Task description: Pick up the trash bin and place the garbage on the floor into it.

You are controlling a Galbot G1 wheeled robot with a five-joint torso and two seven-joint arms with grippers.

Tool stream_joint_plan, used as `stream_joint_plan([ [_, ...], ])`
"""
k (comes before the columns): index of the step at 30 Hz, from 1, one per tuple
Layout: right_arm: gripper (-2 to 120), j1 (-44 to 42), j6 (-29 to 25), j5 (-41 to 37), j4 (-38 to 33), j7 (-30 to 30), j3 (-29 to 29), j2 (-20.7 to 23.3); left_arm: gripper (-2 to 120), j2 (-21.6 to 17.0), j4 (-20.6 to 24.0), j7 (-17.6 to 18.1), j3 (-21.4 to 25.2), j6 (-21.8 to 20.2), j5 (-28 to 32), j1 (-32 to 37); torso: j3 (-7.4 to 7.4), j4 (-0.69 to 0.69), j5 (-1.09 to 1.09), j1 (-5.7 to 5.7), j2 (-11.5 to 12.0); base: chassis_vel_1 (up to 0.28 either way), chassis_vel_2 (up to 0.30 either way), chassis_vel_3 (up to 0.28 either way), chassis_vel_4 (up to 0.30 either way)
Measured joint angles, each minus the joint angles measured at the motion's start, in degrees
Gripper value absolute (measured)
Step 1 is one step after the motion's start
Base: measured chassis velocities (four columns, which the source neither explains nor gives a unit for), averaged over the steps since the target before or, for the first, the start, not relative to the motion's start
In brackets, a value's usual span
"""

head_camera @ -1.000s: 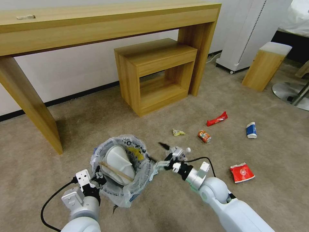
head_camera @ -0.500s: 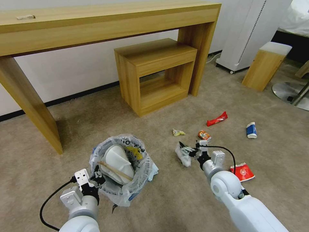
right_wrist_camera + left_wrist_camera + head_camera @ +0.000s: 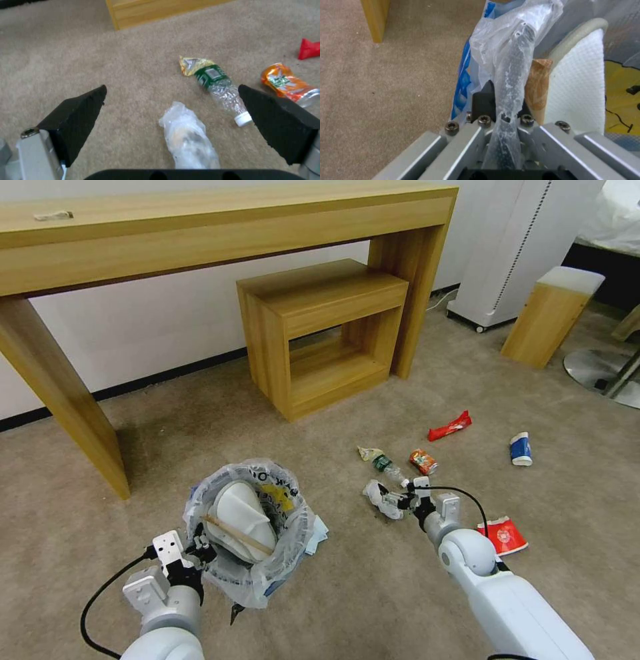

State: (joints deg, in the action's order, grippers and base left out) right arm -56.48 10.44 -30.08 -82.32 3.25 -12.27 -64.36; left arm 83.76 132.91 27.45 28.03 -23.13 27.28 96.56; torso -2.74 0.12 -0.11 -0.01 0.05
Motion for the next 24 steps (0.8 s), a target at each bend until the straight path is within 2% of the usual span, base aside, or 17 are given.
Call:
stream_joint_plan([
  [5,100,1.26,2.04,-1.01,1.7,0.2,-0.87,-1.22,0,0.17,-0.01,-0.01,-0.2,0.03,-0.12,0.1,0.0,0.0,-0.01,0.0,0.0,0.0,0.0,0.0,0.0],
  [7,100,1.46,6.78,-3.46,2.25,-4.07,-0.85,-2.3,0,0.33,0.2,0.0,-0.37,0.03,-0.41,0.33,0.0,0.0,-0.01,0.0,0.0,0.0,0.0,0.0,0.0],
  [8,100,1.46,6.78,-3.46,2.25,-4.07,-0.85,-2.3,0,0.33,0.2,0.0,-0.37,0.03,-0.41,0.33,0.0,0.0,-0.01,0.0,0.0,0.0,0.0,0.0,0.0],
  [10,100,1.29,12.49,-5.31,2.8,-9.83,-0.6,-3.97,0,0.36,0.61,-0.01,-0.39,0.06,-0.62,0.75,0.0,0.0,0.0,0.0,0.0,0.0,0.0,0.0,0.0],
  [11,100,1.38,13.14,-4.91,3.82,-10.87,-0.58,-4.82,0,0.38,0.78,-0.01,-0.38,0.08,-0.75,0.98,0.0,0.0,-0.01,0.0,0.0,0.0,0.0,0.0,0.0],
  [16,100,3.09,11.32,-1.9,9.16,-9.8,-0.31,-7.75,0,0.64,1.1,-0.01,-0.58,0.2,-1.38,1.54,0.0,0.0,0.0,0.0,0.0,0.0,0.0,0.0,0.0],
  [22,100,4.37,10.56,-0.22,11.94,-9.14,-0.4,-8.96,0,0.7,1.12,-0.01,-0.61,0.22,-1.54,1.66,0.0,0.0,0.0,0.0,0.0,0.0,0.0,0.0,0.0],
  [24,100,6.48,9.6,1.75,16.36,-7.83,-0.81,-10.04,0,0.66,1.17,-0.01,-0.39,0.22,-1.55,1.62,0.0,0.0,-0.01,0.0,0.0,0.0,0.0,0.0,0.0],
])
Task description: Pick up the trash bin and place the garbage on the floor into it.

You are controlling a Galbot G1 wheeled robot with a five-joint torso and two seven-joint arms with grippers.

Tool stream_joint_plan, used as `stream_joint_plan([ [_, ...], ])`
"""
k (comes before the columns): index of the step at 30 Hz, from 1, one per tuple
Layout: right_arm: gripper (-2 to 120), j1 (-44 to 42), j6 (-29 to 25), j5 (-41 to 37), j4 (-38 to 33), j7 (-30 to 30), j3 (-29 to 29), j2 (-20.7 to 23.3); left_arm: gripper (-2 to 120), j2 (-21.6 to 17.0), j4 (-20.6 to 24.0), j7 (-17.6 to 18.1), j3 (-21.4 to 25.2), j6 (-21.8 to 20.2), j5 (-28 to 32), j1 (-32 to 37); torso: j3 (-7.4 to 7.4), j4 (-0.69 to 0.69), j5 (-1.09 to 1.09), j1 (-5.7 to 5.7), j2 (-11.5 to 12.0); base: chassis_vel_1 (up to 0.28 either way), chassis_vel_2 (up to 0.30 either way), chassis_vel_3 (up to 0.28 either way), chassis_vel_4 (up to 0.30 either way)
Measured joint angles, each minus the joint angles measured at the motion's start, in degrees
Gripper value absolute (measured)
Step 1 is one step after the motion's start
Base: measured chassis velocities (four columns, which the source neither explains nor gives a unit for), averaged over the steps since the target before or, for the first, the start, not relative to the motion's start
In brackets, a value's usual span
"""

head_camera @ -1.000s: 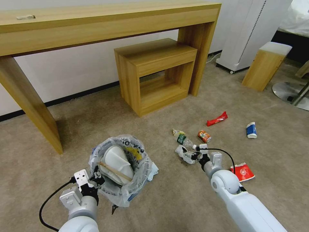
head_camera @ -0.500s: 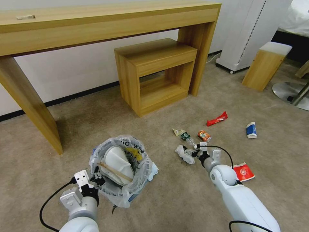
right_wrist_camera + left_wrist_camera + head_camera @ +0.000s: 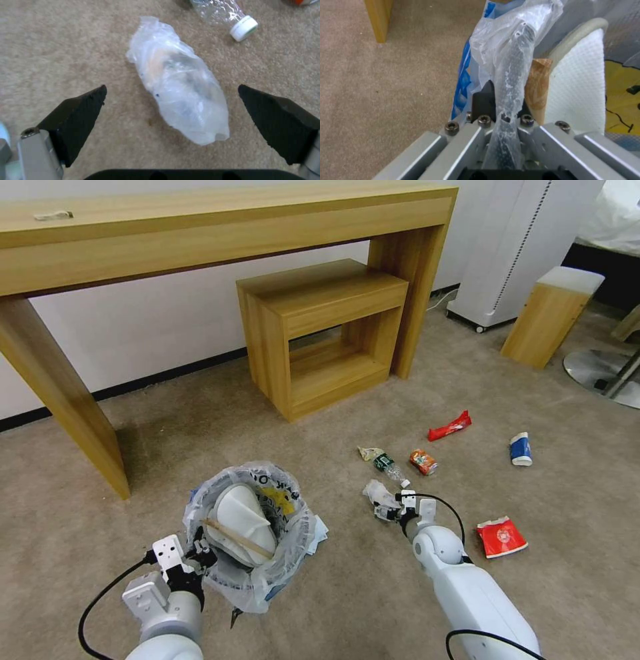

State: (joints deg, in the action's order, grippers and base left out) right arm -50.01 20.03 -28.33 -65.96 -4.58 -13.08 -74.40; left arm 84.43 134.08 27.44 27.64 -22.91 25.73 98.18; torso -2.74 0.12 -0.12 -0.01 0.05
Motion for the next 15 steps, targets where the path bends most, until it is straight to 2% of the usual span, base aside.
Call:
stream_joint_plan([
  [3,100,1.19,-0.42,0.97,2.4,0.26,-0.29,-0.5,0,-0.01,-0.02,0.0,0.04,0.01,0.06,-0.17,0.0,0.0,0.0,0.0,0.0,0.0,0.0,0.0,0.0],
  [5,92,2.2,-0.52,1.43,4.16,0.5,-0.48,-0.88,0,0.04,-0.16,0.0,0.0,0.0,0.09,-0.44,0.0,0.0,0.0,0.0,0.0,0.0,0.0,0.0,0.0],
  [6,92,2.2,-0.52,1.43,4.16,0.5,-0.48,-0.88,0,0.04,-0.16,0.0,0.0,0.0,0.09,-0.44,0.0,0.0,0.0,0.0,0.0,0.0,0.0,0.0,0.0],
  [9,77,2.96,-0.67,2.76,5.98,1.31,-0.52,-1.16,0,0.14,-0.41,0.0,-0.15,0.01,0.11,-0.67,0.0,0.0,0.0,0.0,0.0,0.0,0.0,0.0,0.0],
  [11,74,3.13,-0.74,3.14,6.42,1.5,-0.54,-1.2,0,0.16,-0.42,0.0,-0.16,0.01,0.11,-0.68,0.0,0.0,0.01,0.0,0.0,0.0,0.0,0.0,0.0],
  [13,63,3.37,-1.0,3.94,7.34,2.0,-0.7,-1.28,0,0.16,-0.43,0.0,-0.13,0.01,0.12,-0.69,0.0,0.0,0.01,0.0,0.0,0.0,0.0,0.0,0.0],
  [15,61,3.38,-1.05,4.14,7.5,2.12,-0.73,-1.29,0,0.16,-0.42,0.0,-0.11,0.01,0.12,-0.69,0.0,0.0,0.01,0.0,0.0,0.0,0.0,0.0,0.0],
])
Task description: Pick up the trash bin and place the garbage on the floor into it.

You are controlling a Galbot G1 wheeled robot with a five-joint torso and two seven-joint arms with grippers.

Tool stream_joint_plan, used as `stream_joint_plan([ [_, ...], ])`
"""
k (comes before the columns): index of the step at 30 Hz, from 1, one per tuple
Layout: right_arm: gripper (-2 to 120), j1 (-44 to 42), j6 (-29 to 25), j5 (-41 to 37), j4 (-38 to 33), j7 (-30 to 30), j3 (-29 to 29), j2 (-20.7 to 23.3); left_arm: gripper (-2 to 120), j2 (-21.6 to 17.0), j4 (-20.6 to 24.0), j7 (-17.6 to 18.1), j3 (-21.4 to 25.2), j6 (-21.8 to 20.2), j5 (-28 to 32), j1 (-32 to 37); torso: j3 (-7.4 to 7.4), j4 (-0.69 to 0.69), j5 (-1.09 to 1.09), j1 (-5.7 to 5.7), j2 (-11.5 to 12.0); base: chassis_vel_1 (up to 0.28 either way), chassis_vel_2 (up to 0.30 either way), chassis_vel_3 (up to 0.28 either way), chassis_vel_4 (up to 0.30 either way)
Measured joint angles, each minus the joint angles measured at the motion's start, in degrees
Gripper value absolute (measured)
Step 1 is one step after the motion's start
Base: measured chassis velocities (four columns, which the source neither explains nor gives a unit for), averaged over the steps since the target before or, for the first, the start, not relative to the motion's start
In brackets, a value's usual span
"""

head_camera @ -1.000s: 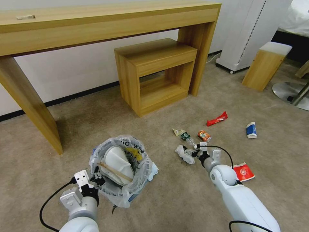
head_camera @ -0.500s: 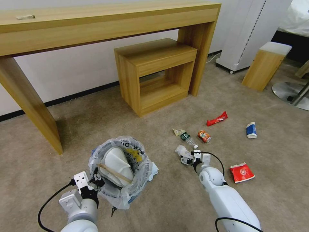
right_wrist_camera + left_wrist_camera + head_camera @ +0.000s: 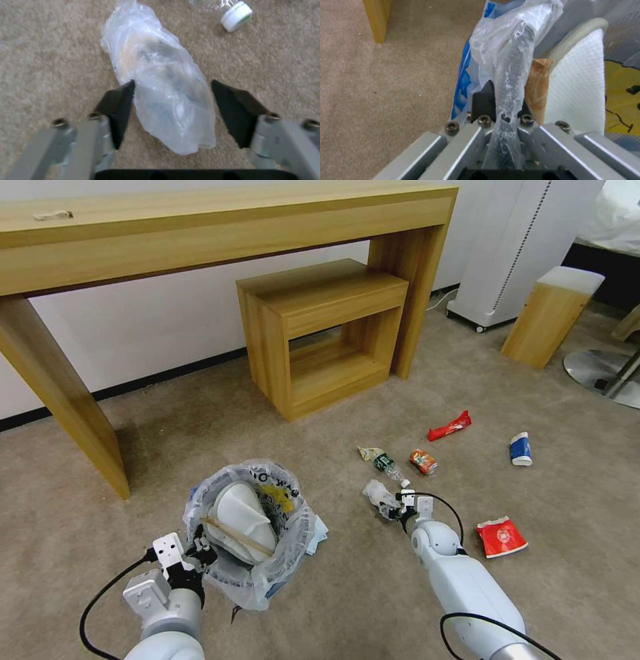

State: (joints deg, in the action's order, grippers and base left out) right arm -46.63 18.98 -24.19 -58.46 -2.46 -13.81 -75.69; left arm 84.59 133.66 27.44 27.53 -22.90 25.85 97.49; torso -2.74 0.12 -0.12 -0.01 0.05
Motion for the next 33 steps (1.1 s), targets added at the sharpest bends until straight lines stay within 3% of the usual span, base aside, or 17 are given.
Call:
stream_joint_plan([
  [15,3,-2.95,-1.99,1.12,-3.63,1.16,-0.03,1.08,0,0.26,0.13,0.01,-0.31,-0.07,-0.51,0.17,0.0,0.0,0.0,0.0,0.0,0.0,0.0,0.0,0.0],
  [20,0,-4.26,-2.23,0.47,-6.67,1.03,0.0,1.64,0,-0.01,0.47,0.02,-0.02,-0.09,-0.41,0.41,0.0,0.0,0.01,0.0,-0.01,0.0,0.0,0.0,0.0],
  [24,0,-6.62,-4.64,0.0,-13.56,0.67,0.02,2.93,0,0.06,0.11,0.03,-0.02,-0.1,-0.41,0.21,0.0,0.0,0.01,0.0,0.0,0.0,0.0,0.0,0.0],
  [26,0,-9.15,-8.2,0.8,-20.58,1.19,-0.18,5.07,0,0.24,-0.32,0.03,-0.25,-0.16,-0.43,0.09,0.0,0.0,0.0,0.0,0.0,0.0,0.0,0.0,0.0],
  [28,0,-9.84,-9.06,0.79,-22.44,1.65,-0.24,5.78,0,0.25,-0.36,0.03,-0.24,-0.17,-0.43,0.07,0.0,0.0,0.0,0.0,0.0,0.0,0.0,0.0,0.0],
  [33,0,-13.3,-18.06,-2.34,-34.85,9.35,-0.29,9.99,0,0.23,-0.81,0.02,-0.12,-0.22,-0.34,-0.26,0.01,0.01,-0.01,0.0,0.0,0.0,0.0,0.0,0.0],
])
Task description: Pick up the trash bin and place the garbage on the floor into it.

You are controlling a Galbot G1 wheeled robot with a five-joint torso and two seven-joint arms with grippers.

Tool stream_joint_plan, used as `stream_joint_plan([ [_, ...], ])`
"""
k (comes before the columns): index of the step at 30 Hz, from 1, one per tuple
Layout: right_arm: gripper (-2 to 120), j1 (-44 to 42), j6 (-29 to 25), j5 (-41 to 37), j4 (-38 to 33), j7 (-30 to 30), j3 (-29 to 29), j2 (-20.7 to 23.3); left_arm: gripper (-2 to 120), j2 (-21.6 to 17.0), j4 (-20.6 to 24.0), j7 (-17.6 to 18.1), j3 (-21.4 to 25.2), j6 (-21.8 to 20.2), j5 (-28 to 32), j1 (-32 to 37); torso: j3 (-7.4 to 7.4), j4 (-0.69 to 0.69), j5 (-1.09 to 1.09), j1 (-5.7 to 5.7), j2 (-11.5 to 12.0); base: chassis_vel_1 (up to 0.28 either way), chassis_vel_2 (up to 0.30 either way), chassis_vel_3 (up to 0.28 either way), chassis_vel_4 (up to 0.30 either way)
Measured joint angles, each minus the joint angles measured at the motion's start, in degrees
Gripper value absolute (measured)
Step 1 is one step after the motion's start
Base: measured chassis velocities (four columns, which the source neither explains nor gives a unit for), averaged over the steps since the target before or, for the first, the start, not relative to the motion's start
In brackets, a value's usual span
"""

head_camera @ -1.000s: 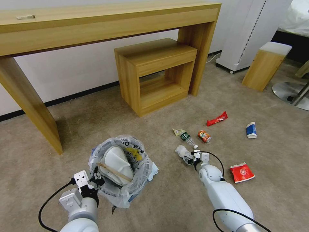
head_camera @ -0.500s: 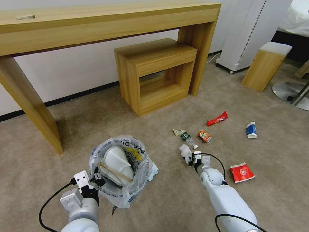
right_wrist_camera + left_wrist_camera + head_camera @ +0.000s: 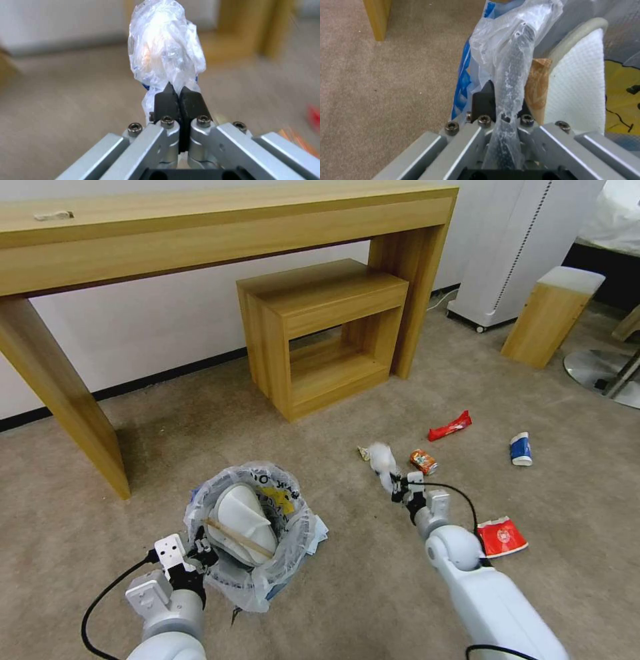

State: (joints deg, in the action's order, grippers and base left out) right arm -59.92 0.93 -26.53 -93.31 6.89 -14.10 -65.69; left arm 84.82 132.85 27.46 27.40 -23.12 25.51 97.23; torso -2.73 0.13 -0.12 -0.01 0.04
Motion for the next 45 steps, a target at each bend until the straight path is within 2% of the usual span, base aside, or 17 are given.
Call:
stream_joint_plan([
  [2,0,-0.53,-5.4,-2.05,-4.18,5.39,0.62,0.47,0,0.13,-0.4,-0.01,-0.14,-0.01,-0.01,-0.2,0.0,-0.01,0.01,0.0,0.0,0.0,0.0,0.0,0.0],
  [3,0,-0.53,-5.4,-2.05,-4.18,5.39,0.62,0.47,0,0.13,-0.4,-0.01,-0.14,-0.01,-0.01,-0.2,0.0,-0.01,0.01,0.0,0.0,0.0,0.0,0.0,0.0],
  [5,0,-0.53,-10.75,-4.48,-6.92,11.99,1.65,-0.07,0,0.42,-0.84,-0.02,-0.43,-0.05,-0.17,-0.39,0.0,-0.01,-0.02,0.0,0.0,0.0,0.0,0.0,0.0],
  [6,0,-0.53,-10.75,-4.48,-6.92,11.99,1.65,-0.07,0,0.42,-0.84,-0.02,-0.43,-0.05,-0.17,-0.39,0.0,-0.01,-0.02,0.0,0.0,0.0,0.0,0.0,0.0],
  [9,0,0.41,-16.51,-7.77,-7.76,23.99,4.04,-2.58,0,0.72,-1.06,-0.07,-0.74,-0.06,-0.46,-0.42,0.0,-0.01,-0.01,0.0,0.0,0.0,0.0,0.0,0.0],
  [10,0,0.41,-16.51,-7.77,-7.76,23.99,4.04,-2.58,0,0.72,-1.06,-0.07,-0.74,-0.06,-0.46,-0.42,0.0,-0.01,-0.01,0.0,0.0,0.0,0.0,0.0,0.0],
  [12,0,1.27,-18.08,-9.09,-7.08,29.39,6.24,-4.27,0,0.74,-1.07,-0.09,-0.66,-0.06,-0.5,-0.4,0.0,-0.01,0.0,0.0,0.0,0.0,0.0,0.0,0.0],
  [18,0,1.68,-18.72,-7.91,-4.76,32.79,8.96,-5.35,0,0.75,-0.86,-0.11,-0.62,-0.08,-0.5,-0.35,0.0,-0.01,0.0,0.0,0.0,0.0,0.0,0.0,0.0],
  [21,0,1.28,-19.19,-3.52,-2.31,35.88,10.71,-5.22,0,0.74,-0.54,-0.12,-0.57,-0.14,-0.48,-0.33,-0.01,-0.01,0.0,0.0,0.0,0.0,0.0,0.0,0.0],
  [32,1,0.14,-19.47,5.65,-0.17,39.56,10.22,-3.72,0,0.55,0.09,-0.12,-0.55,-0.21,-0.39,-0.12,0.0,0.0,0.01,0.0,0.0,0.0,0.0,0.0,0.0],
  [34,12,-0.09,-19.42,7.25,-0.05,39.56,9.93,-3.44,0,0.47,0.19,-0.12,-0.55,-0.24,-0.37,-0.08,-0.01,0.0,0.01,0.0,0.0,0.0,0.0,0.0,0.0],
  [36,14,-0.12,-19.41,7.4,-0.04,39.56,9.9,-3.41,0,0.45,0.21,-0.12,-0.54,-0.24,-0.37,-0.07,-0.01,-0.01,0.01,0.0,0.0,0.0,0.0,0.0,0.0],
  [37,25,-0.31,-19.3,8.37,0.02,39.56,9.78,-3.07,0,0.37,0.3,-0.12,-0.47,-0.25,-0.35,0.01,0.0,-0.01,0.01,0.0,0.0,0.0,0.0,0.0,0.0],
  [38,28,-0.42,-19.23,8.92,0.02,39.55,9.71,-2.87,0,0.33,0.36,-0.12,-0.44,-0.25,-0.34,0.04,0.0,0.0,0.01,0.0,0.0,0.0,0.0,0.0,0.0],
  [40,28,-0.42,-19.23,8.92,0.02,39.55,9.71,-2.87,0,0.33,0.36,-0.12,-0.44,-0.25,-0.34,0.04,0.0,0.0,0.01,0.0,0.0,0.0,0.0,0.0,0.0],
  [42,43,-0.89,-19.08,11.89,-0.03,39.29,9.09,-2.01,0,0.18,0.68,-0.11,-0.4,-0.26,-0.24,0.28,-0.01,-0.01,0.01,0.0,0.0,0.0,0.0,0.0,0.0],
  [45,52,-1.22,-19.1,11.48,-0.74,39.02,8.61,-1.33,0,0.14,0.77,-0.09,-0.33,-0.27,-0.2,0.36,-0.01,-0.01,0.01,0.0,0.0,0.0,0.0,0.0,0.0],
])
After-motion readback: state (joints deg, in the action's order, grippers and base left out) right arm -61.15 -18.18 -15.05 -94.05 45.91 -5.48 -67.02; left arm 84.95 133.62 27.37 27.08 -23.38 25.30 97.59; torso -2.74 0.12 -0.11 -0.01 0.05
